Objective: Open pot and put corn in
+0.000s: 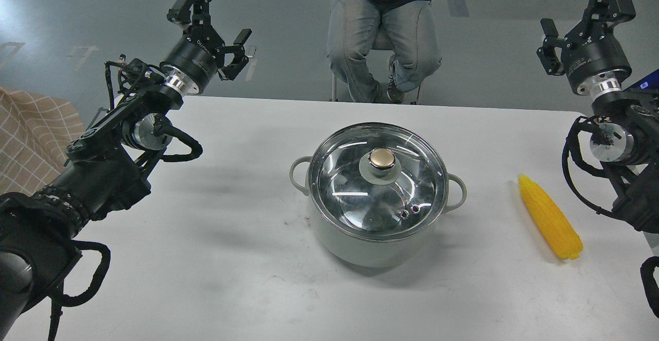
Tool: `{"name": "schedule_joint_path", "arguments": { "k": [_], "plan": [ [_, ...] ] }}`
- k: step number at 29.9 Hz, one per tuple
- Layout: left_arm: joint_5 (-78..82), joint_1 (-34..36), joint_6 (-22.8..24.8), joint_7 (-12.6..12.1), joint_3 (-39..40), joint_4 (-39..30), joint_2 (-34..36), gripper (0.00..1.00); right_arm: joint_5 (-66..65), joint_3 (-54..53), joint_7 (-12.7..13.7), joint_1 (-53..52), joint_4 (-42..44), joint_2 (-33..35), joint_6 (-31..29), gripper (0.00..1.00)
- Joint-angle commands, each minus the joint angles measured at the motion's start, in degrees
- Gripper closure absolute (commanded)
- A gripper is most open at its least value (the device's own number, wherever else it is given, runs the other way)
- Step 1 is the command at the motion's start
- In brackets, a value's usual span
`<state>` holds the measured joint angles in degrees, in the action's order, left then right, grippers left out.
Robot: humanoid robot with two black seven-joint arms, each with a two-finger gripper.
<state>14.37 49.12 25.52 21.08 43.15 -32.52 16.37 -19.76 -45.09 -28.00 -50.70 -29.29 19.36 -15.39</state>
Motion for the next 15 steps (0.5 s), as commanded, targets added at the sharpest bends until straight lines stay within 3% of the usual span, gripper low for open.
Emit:
{"name": "schedule_joint_path", "arguments": {
  "k": [1,15],
  "plan": [
    [0.66,-0.08,-0.56,0.02,-1.49,0.09,-0.02,0.02,-0.02,0.0,0.0,0.69,0.72,-0.03,-0.34,0.0],
    [0.75,-1.84,-2.85,0.1,-2.02,0.0,-2.57,0.02,0.6,-0.17,0.0,1.57,1.07,-2.49,-1.22,0.0]
  ]
}}
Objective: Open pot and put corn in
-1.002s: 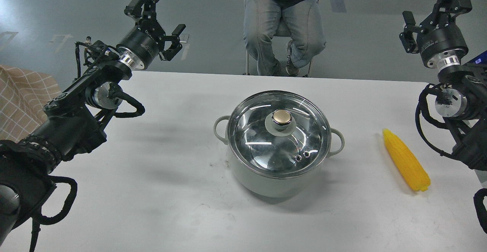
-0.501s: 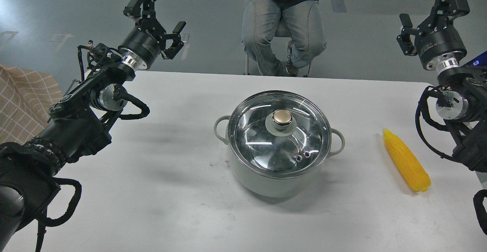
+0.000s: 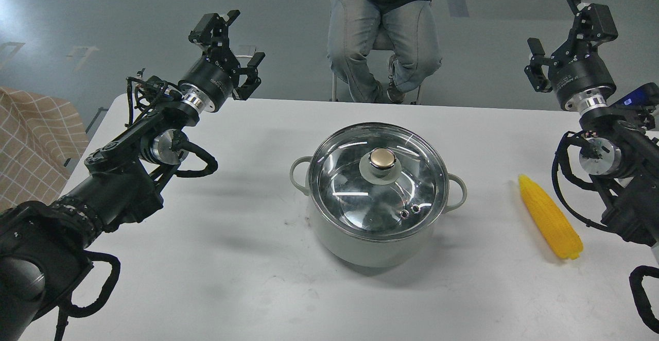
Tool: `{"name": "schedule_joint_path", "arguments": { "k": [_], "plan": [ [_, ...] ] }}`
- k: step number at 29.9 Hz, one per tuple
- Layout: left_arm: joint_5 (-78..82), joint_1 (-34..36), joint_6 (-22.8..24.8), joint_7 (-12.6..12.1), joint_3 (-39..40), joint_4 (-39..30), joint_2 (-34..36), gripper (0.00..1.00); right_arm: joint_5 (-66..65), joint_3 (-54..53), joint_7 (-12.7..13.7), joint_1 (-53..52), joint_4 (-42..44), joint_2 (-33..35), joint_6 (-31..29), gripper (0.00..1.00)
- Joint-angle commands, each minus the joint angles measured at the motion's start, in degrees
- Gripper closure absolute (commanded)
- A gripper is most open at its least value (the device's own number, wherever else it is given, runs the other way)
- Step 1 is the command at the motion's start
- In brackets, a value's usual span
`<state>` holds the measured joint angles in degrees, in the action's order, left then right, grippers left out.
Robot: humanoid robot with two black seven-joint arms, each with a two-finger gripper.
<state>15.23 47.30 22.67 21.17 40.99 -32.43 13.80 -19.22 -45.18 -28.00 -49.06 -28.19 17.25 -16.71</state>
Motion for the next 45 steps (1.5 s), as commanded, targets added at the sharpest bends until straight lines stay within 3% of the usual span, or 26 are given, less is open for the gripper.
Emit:
{"name": "schedule_joint_path", "arguments": {
  "k": [1,39,45],
  "plan": [
    [-0.11,-0.01,0.01,0.01,0.23,-0.09,0.0,0.02,0.15,-0.17,0.0,-0.07,-0.11,-0.55,0.1,0.0],
    [0.15,-0.37,-0.08,0.1,0.32,-5.28,2.72,0.02,0.41,-0.79,0.0,0.63,-3.27,0.15,1.94,0.0],
    [8.49,1.74,-1.92,0.63,0.23,-12.91,9.22,0.03,0.41,-0.61,0.0,0.8,-3.36,2.08,1.94,0.0]
  ]
}}
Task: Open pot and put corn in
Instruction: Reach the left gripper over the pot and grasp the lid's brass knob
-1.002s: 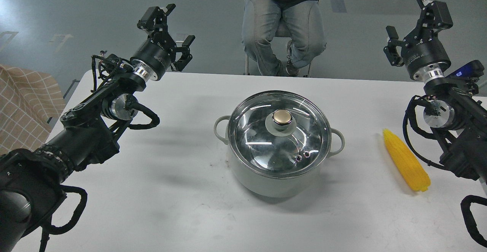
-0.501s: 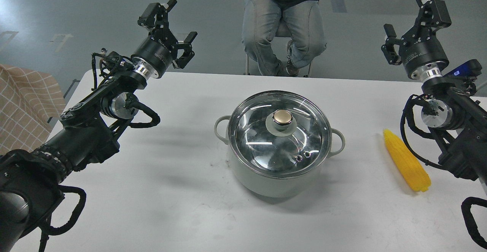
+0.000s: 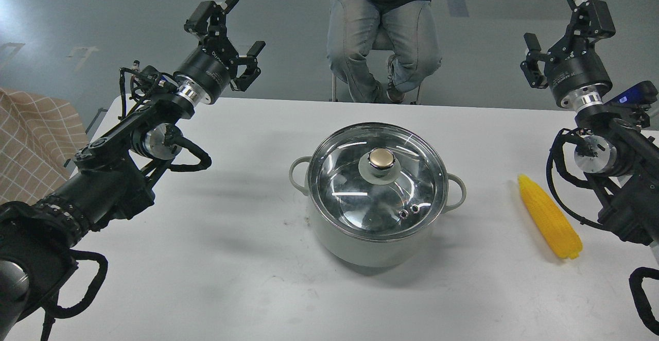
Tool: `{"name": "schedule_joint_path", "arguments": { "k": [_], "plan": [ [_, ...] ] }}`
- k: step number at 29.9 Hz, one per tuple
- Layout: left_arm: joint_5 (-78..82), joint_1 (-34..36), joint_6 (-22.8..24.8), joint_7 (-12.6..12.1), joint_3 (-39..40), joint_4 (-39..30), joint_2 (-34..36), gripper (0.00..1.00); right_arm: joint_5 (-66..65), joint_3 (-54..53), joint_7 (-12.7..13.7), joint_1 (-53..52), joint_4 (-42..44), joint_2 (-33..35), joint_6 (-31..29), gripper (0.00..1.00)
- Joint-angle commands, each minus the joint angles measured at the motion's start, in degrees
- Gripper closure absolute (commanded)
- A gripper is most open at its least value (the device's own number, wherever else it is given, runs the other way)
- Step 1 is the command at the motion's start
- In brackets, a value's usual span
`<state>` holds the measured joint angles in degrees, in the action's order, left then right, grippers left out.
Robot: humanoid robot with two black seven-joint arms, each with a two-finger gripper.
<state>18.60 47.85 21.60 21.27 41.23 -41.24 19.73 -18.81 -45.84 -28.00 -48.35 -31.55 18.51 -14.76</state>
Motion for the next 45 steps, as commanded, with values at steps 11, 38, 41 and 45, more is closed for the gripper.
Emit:
{"name": "schedule_joint_path", "arguments": {
  "k": [11,38,41,45],
  "plan": [
    [42.1,2.25,-11.49,1.4,0.17,-27.74,14.63,0.05,-0.09,0.23,0.0,1.5,0.43,1.62,1.23,0.0],
    [106.4,3.74,-19.23,3.25,-20.13,-32.69,1.2,0.05,-0.18,0.23,0.0,2.55,0.17,1.79,1.84,0.0],
    [106.4,4.01,-19.14,3.25,-20.22,-31.01,-0.57,0.05,-0.09,0.14,0.0,3.08,0.08,1.79,1.84,0.0],
    [106.4,4.09,-19.14,3.25,-21.54,-29.52,-1.36,0.05,-0.09,0.14,0.0,3.17,0.0,1.79,1.84,0.0]
  ]
}}
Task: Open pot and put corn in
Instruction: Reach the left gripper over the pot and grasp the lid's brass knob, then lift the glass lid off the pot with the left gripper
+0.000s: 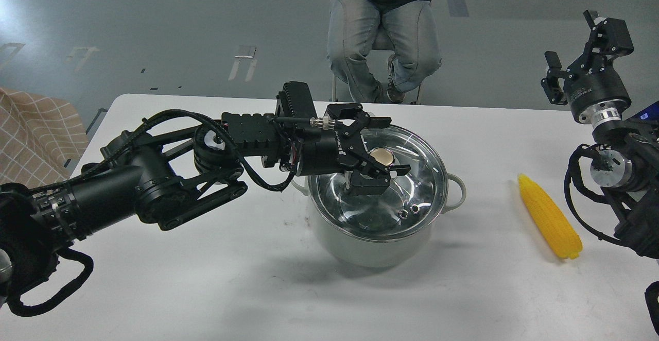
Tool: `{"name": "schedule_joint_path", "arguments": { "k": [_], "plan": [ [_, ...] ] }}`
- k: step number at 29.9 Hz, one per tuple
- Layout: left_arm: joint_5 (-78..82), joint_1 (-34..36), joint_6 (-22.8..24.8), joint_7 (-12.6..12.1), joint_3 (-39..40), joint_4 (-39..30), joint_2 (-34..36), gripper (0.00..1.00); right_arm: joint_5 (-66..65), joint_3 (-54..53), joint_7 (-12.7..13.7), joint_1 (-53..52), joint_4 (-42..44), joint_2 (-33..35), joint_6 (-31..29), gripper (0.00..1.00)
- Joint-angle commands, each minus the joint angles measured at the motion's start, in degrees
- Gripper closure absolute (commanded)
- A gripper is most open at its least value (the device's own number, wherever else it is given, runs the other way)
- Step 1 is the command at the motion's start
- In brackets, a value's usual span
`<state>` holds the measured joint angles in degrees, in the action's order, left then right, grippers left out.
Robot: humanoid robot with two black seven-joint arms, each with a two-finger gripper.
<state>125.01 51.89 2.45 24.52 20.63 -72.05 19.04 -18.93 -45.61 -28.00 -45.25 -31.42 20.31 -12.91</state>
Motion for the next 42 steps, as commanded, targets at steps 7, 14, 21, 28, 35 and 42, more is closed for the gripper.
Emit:
{"name": "schedule_joint_path", "arguments": {
  "k": [7,14,21,28,35,42],
  "plan": [
    [-0.01,-1.53,0.01,0.09,-1.29,1.83,-0.85,0.07,-0.05,0.0,0.0,0.42,-0.05,-0.01,-0.01,0.0],
    [-0.01,-1.97,-0.08,0.01,-1.29,1.83,-0.76,0.29,-0.05,0.0,0.0,0.69,-0.14,-0.01,-0.01,0.0],
    [-0.01,-2.15,-0.17,-0.08,-1.29,2.18,-0.85,0.57,-0.05,-0.09,0.0,1.3,-0.31,-0.1,-0.01,0.0],
    [-0.01,-2.5,-0.34,-0.08,-1.03,2.62,-0.85,0.92,-0.05,-0.09,0.0,1.3,-0.31,-0.18,-0.01,0.0],
    [-0.01,-1.53,0.18,0.01,-0.76,2.18,-0.5,0.99,-0.05,-0.09,0.0,1.3,-0.31,-0.19,-0.01,0.0],
    [-0.01,1.19,1.76,0.09,-0.5,0.43,0.47,0.98,-0.14,0.0,0.0,1.48,-0.31,-0.19,-0.01,0.0]
  ]
}}
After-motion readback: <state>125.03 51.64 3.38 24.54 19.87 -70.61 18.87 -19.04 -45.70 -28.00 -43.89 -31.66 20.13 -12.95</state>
